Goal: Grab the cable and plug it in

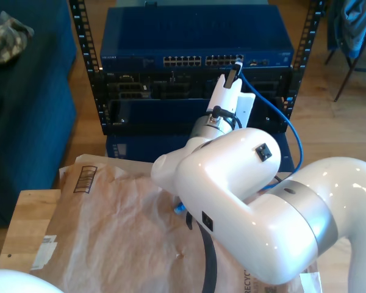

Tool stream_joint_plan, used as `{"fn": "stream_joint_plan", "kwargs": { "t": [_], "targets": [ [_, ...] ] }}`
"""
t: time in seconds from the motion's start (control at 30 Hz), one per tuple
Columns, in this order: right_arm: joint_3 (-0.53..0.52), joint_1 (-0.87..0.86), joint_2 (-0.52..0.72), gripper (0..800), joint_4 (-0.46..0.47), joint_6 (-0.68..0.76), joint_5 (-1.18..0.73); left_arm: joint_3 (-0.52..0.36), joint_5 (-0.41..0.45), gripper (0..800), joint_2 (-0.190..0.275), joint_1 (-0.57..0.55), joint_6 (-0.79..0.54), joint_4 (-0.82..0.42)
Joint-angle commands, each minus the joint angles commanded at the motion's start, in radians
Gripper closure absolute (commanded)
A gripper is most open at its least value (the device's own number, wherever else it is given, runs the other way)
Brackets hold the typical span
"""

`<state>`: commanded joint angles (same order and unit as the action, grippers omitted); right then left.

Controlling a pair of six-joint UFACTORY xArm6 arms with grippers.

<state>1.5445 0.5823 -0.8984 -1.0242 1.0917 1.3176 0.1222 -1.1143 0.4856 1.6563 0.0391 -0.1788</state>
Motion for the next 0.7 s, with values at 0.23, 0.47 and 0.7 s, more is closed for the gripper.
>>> {"fn": "stream_joint_plan", "kwargs": {
  "t": [0.23, 0.47, 0.7],
  "targets": [
    [-0.012, 0.005, 0.0, 800, -0.002, 0.031, 0.037, 0.0, 0.0, 0, 0.0, 0.0, 0.0, 0.0],
    [-0.014, 0.005, -0.002, 800, -0.002, 0.032, 0.046, 0.0, 0.0, 0, 0.0, 0.0, 0.0, 0.0],
    [-0.002, -0.008, -0.005, 800, 0.0, 0.032, 0.037, 0.0, 0.0, 0, 0.0, 0.0, 0.0, 0.0]
  ]
}}
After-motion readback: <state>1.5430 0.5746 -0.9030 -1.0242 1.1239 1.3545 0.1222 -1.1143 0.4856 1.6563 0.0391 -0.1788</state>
